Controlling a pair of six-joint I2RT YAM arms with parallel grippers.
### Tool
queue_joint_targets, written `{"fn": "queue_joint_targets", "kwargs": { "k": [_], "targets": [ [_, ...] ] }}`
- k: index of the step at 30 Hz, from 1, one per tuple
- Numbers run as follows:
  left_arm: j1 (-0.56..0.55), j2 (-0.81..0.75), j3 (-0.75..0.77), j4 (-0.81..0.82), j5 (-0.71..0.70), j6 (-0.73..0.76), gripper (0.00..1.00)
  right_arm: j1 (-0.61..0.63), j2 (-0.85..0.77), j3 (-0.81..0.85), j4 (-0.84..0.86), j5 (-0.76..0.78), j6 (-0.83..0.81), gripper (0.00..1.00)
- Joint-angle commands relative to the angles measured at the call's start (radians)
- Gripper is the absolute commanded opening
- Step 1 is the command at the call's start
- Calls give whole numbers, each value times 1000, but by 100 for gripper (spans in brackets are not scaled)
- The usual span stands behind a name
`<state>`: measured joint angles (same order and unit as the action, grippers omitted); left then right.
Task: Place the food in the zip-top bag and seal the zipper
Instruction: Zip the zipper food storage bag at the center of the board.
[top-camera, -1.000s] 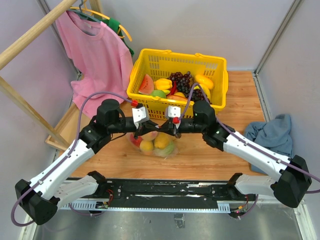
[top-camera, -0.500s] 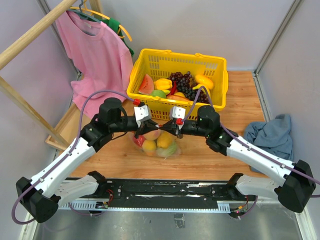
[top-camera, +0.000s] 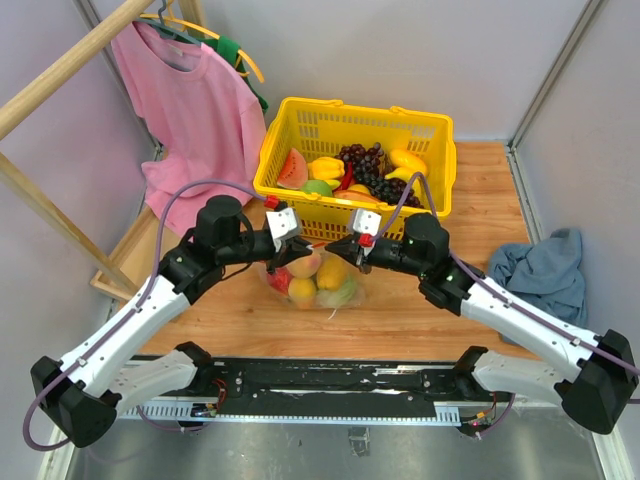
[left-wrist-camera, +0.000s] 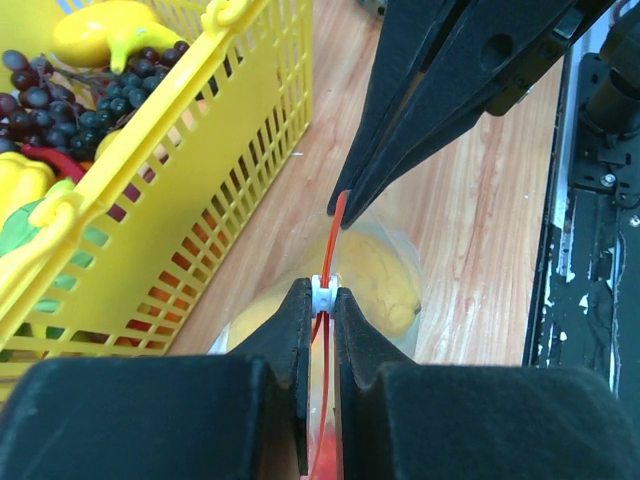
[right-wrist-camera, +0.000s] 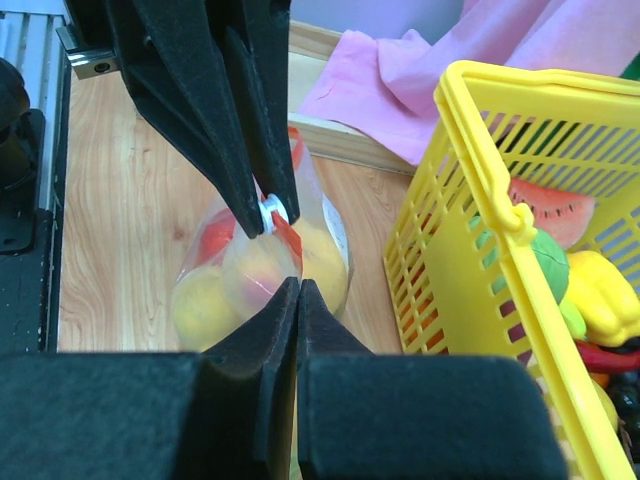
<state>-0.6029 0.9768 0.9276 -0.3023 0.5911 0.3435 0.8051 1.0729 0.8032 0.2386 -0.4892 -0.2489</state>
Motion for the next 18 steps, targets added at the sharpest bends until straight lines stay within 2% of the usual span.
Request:
{"fn": "queue_joint_targets", "kwargs": {
  "k": [1,5,9,11,15,18],
  "targets": [
    [14,-48,1,-34,-63,16,0,-31,-50,-16,38,66,8,1],
    [14,-58,-9,-27,-23,26,0,-31,-27,13,-4,-28,-8,3],
    [14,-58,-13,-20,39,29,0,-31,-6,52,-33,-124,-18,31],
    [14,-57,-13,-18,59,28,0,-29,3,63,-30,-173,-20,39],
    [14,-54,-15,-12,96,22,0,-30,43,97,-39,-193,-25,42],
    [14,-50,-15,-11,113,20,0,-30,83,127,-47,-210,-19,38]
  ]
}}
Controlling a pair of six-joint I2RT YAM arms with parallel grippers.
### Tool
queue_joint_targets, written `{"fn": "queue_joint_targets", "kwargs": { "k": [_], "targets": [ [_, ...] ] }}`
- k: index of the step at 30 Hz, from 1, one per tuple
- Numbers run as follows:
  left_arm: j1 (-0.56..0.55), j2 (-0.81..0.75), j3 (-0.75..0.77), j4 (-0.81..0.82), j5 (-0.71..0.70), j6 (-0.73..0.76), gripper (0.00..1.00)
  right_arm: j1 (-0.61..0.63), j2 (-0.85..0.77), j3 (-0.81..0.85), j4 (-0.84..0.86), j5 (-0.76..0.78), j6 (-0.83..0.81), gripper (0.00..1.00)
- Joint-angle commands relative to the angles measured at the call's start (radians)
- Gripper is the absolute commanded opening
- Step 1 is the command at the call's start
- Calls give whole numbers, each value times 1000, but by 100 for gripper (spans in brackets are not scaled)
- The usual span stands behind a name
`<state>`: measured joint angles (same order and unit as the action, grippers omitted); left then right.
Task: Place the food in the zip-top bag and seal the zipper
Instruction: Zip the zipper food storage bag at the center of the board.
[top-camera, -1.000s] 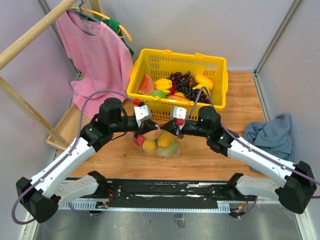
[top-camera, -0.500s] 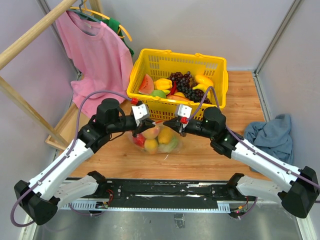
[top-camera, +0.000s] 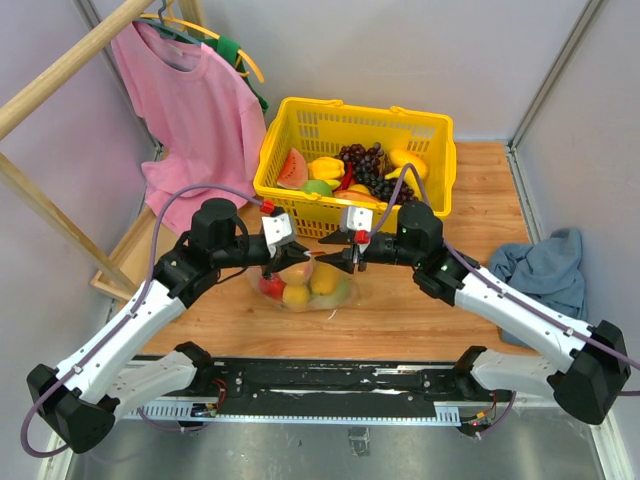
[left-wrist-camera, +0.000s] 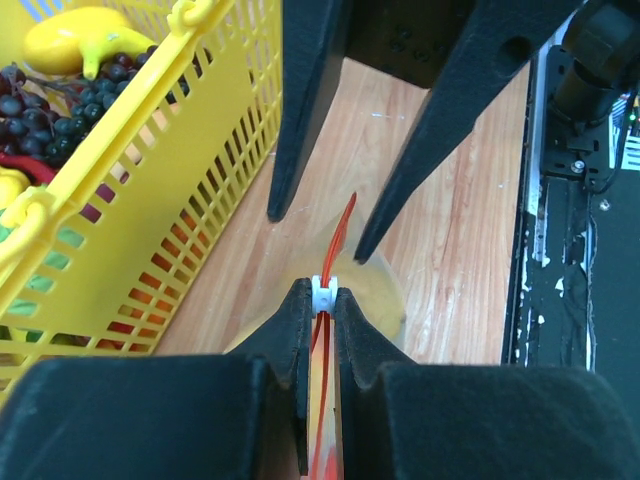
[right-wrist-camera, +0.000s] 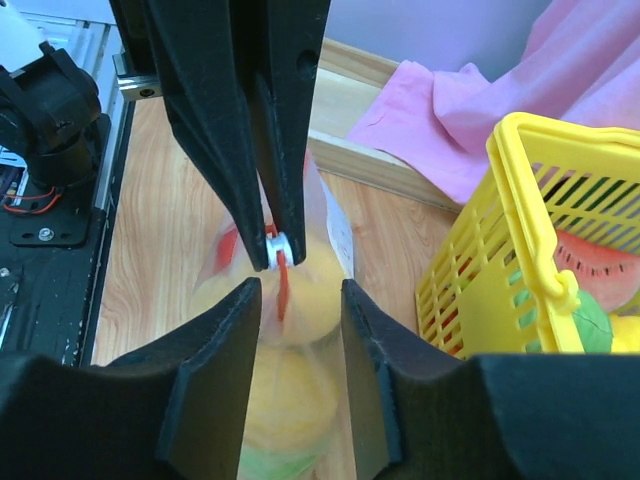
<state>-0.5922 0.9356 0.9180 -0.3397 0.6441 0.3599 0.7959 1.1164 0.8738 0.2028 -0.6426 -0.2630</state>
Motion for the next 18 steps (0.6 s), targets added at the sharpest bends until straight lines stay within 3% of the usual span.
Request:
{"fn": "queue_joint_targets", "kwargs": {
  "k": [1,3,7,18],
  "targets": [
    [3,-10,-5,29,63,2,0,-21,49,64,-9,-60,4,35],
    [3,-11,-8,31,70,-1,0,-21,59,71,-8,-63,8,27],
    [2,-29,-18,35,53,-1,0,-21,40,61,-13,-25,6,1],
    [3,-60,-36,33,-3,2,0,-21,-103,-34,2,306,46,1]
  ]
}}
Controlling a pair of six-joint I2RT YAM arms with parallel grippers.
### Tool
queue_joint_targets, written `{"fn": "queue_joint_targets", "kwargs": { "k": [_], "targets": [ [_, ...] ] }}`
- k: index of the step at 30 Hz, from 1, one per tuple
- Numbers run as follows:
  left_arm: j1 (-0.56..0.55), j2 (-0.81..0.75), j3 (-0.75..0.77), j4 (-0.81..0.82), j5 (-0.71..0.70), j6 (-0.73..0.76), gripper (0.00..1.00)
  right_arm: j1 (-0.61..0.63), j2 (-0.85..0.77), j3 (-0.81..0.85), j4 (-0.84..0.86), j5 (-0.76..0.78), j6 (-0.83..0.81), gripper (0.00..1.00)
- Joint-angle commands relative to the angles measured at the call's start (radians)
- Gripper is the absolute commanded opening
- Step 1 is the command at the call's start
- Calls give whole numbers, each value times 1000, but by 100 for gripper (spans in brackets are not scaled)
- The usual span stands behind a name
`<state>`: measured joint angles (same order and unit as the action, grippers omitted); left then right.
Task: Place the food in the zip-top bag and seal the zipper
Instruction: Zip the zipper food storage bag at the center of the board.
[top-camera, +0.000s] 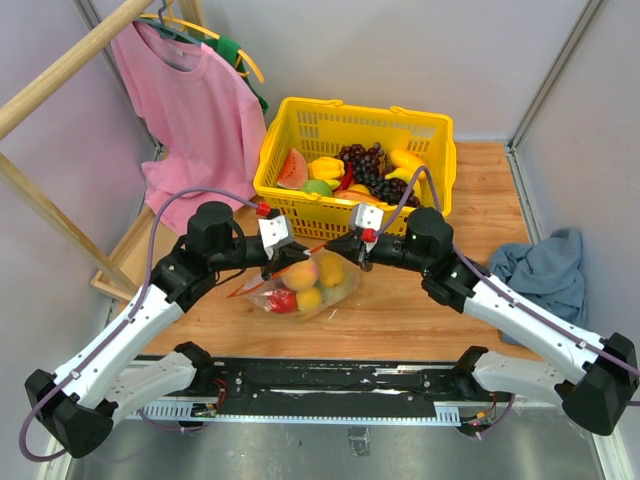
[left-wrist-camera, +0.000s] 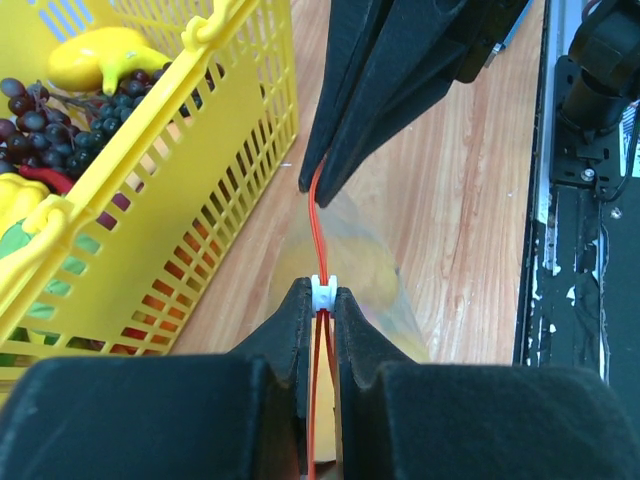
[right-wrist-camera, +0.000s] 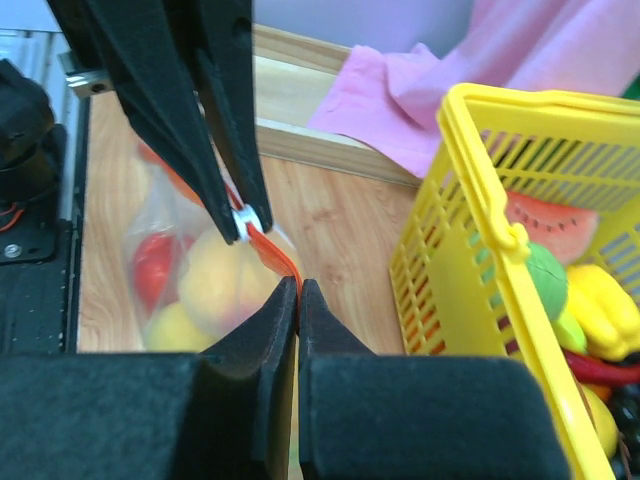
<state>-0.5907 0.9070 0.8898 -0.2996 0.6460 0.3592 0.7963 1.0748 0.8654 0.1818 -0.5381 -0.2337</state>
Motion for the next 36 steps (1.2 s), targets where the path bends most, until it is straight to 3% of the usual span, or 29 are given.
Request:
{"fn": "queue_joint_targets", "kwargs": {
  "k": [1,36],
  "targets": [
    [2,-32,-8,-7,-6,2,0,-20,-71,-31,19,221,17,1],
    [2,-99,-69,4,-57,-17,0,-22,-343,-71,-285,1020,143,1]
  ]
}}
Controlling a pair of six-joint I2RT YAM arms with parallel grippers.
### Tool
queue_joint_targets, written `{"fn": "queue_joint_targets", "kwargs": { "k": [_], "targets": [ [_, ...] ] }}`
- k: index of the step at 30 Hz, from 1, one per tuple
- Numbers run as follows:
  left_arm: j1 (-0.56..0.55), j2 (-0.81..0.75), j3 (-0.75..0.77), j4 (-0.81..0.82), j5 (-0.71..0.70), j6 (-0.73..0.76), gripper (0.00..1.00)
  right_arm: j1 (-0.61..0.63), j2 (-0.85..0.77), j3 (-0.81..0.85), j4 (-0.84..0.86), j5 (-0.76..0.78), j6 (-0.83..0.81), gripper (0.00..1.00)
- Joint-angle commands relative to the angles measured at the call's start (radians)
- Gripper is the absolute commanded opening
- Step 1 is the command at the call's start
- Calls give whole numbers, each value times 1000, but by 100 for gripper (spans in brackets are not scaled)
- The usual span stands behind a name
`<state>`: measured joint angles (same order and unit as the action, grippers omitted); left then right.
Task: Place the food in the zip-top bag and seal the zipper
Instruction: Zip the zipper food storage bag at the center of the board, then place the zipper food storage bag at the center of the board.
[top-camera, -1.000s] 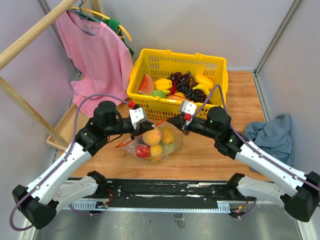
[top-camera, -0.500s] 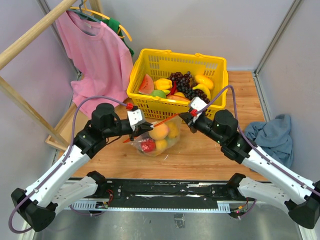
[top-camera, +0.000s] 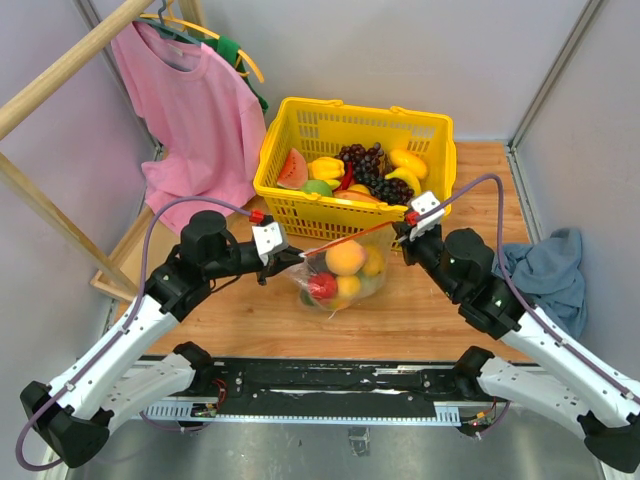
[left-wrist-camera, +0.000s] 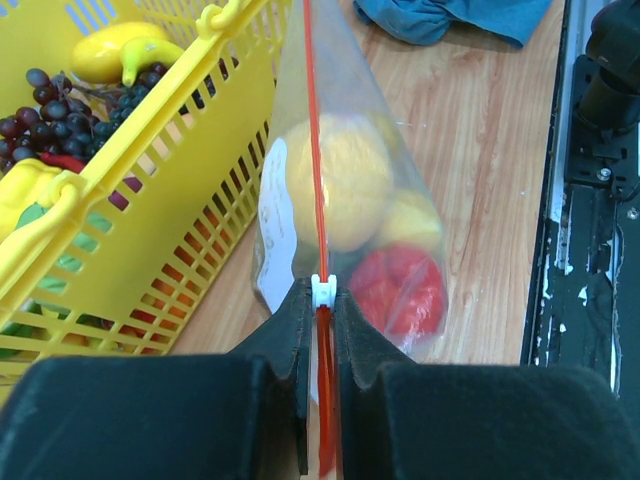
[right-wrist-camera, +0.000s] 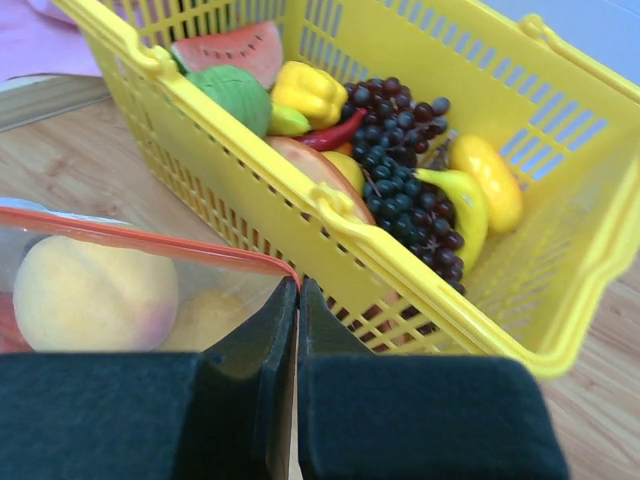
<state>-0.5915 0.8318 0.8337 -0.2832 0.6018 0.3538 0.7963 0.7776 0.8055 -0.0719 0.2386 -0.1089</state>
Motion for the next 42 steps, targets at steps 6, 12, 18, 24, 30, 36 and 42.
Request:
{"fn": "queue_joint_targets", "kwargs": {
  "k": [6,12,18,24,30,36,42],
  "targets": [
    [2,-28,-19,-17,-38,-13,0,-23,-86,-48,-54,398,42,1],
    [2,-23,-23,-20,-79,-13,0,-23,-76,-66,-41,440,30,1],
    [3,-18,-21,-30,-124,-14,0,-35,-77,-84,-20,467,26,1],
    [5,-4,-16,-36,-146,-26,0,-43,-69,-86,-14,447,31,1],
    [7,35,-21,-16,-185,-89,1,-47,-36,-92,40,269,3,1],
    [18,107,-7,6,-307,-168,0,-49,8,-68,48,113,-1,1],
    [60,205,33,-27,-417,-255,0,-48,-12,-59,43,66,3,28]
  ]
}}
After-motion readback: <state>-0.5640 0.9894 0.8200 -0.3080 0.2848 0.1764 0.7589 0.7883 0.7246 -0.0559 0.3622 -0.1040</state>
